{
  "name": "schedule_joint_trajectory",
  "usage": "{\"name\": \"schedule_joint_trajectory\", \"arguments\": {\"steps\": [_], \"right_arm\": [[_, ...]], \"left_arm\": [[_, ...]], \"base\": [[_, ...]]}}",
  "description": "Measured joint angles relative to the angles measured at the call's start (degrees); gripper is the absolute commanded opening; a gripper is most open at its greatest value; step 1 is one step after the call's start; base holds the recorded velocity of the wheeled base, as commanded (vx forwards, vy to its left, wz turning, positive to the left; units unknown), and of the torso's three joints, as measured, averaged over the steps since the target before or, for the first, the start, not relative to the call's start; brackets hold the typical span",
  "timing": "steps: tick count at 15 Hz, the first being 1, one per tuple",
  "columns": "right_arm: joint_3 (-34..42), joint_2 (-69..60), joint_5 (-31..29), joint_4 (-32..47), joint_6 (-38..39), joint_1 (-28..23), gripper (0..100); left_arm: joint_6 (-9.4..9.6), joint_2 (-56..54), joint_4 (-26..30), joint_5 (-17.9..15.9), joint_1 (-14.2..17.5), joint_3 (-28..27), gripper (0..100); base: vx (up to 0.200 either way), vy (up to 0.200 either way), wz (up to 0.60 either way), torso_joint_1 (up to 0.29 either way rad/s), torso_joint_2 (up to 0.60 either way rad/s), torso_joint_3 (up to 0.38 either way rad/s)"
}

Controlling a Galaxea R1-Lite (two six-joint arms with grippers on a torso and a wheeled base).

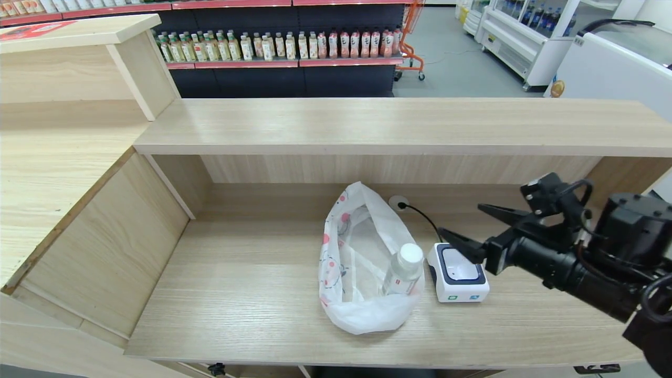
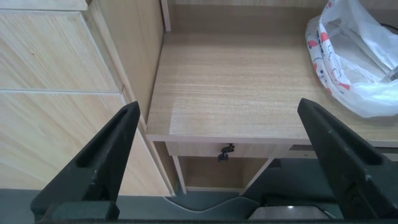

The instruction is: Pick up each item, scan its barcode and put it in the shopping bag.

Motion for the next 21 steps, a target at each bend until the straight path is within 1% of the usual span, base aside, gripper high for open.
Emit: {"name": "schedule_joint_trajectory", "arguments": {"steps": [2,4,7,11,19,21], "right_arm": [[1.4,-3.6,0.1,1.5,0.9,-6.0,100],[4.2,-5.3,0.2,1.5,1.7,-10.1,100],[7.4,-6.8,0.3,1.3,1.8,-12.9,100],[8.8,-7.7,0.2,1.7,1.8,-14.7,100],[14.9,-8.1,0.0,2.0,-0.3,-14.8,100],[15.3,-7.9,-0.1,2.0,-0.3,-14.7,100]], "left_arm": [[-0.02,0.0,0.0,0.0,0.0,0.0,100],[0.0,0.0,0.0,0.0,0.0,0.0,100],[-0.02,0.0,0.0,0.0,0.0,0.0,100],[0.07,0.0,0.0,0.0,0.0,0.0,100],[0.07,0.0,0.0,0.1,0.0,0.0,100],[0.07,0.0,0.0,0.1,0.0,0.0,100]], "base": [[0.0,0.0,0.0,0.0,0.0,0.0],[0.0,0.0,0.0,0.0,0.0,0.0],[0.0,0.0,0.0,0.0,0.0,0.0],[0.0,-0.2,0.0,-0.004,0.0,0.004],[0.0,-0.2,0.0,0.005,0.0,0.003],[-0.2,-0.2,0.0,0.002,0.0,0.005]]}}
